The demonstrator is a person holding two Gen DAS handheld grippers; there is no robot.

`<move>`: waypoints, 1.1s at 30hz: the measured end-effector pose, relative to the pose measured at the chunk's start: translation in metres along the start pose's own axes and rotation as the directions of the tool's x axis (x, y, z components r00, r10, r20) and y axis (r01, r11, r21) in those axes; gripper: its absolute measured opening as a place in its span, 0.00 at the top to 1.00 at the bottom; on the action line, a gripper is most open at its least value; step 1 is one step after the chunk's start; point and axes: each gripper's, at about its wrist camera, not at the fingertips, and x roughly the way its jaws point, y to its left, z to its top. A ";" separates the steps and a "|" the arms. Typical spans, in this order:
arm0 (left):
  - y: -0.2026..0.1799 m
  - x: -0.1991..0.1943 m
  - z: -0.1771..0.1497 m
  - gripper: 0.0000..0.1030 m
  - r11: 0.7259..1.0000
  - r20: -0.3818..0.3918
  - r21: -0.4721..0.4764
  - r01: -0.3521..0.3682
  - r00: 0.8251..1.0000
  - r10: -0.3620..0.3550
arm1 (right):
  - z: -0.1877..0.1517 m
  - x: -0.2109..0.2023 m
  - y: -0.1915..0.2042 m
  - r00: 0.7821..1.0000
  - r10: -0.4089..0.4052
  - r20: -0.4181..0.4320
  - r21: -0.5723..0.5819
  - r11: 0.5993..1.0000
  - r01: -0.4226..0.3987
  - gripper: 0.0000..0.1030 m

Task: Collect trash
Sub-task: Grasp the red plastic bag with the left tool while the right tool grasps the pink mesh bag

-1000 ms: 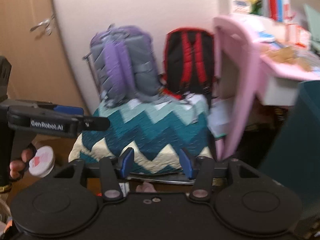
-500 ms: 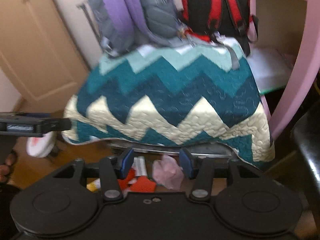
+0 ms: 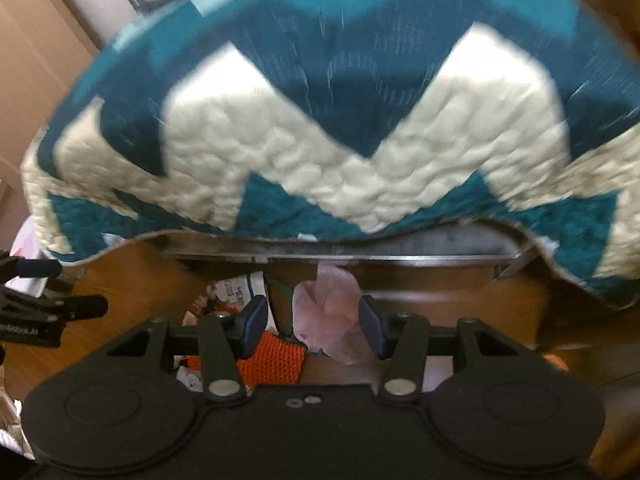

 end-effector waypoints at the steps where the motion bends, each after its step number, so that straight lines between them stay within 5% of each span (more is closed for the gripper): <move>1: 0.001 0.010 0.000 0.03 1.000 -0.014 0.013 -0.006 1.000 0.006 | 0.000 0.013 -0.002 1.000 -0.001 -0.013 0.009 1.000 0.001 0.51; 14: 0.009 0.147 -0.028 0.03 0.997 -0.196 -0.003 0.071 0.978 -0.070 | -0.001 0.155 -0.016 0.988 -0.049 -0.144 0.079 0.995 0.061 0.51; 26: 0.010 0.222 -0.047 0.04 0.992 -0.274 -0.070 0.107 0.954 -0.122 | -0.016 0.223 -0.024 0.973 -0.066 -0.221 0.082 0.993 0.086 0.51; 29: 0.009 0.235 -0.050 0.11 0.990 -0.290 -0.075 0.117 0.948 -0.134 | -0.019 0.234 -0.027 0.970 -0.060 -0.237 0.089 0.993 0.083 0.51; 31: 0.008 0.240 -0.050 0.28 0.989 -0.292 -0.089 0.119 0.946 -0.140 | -0.020 0.238 -0.027 0.967 -0.063 -0.245 0.092 0.992 0.088 0.51; 33: 0.008 0.246 -0.049 0.35 0.987 -0.304 -0.102 0.120 0.941 -0.146 | -0.021 0.246 -0.026 0.964 -0.065 -0.256 0.093 0.991 0.092 0.51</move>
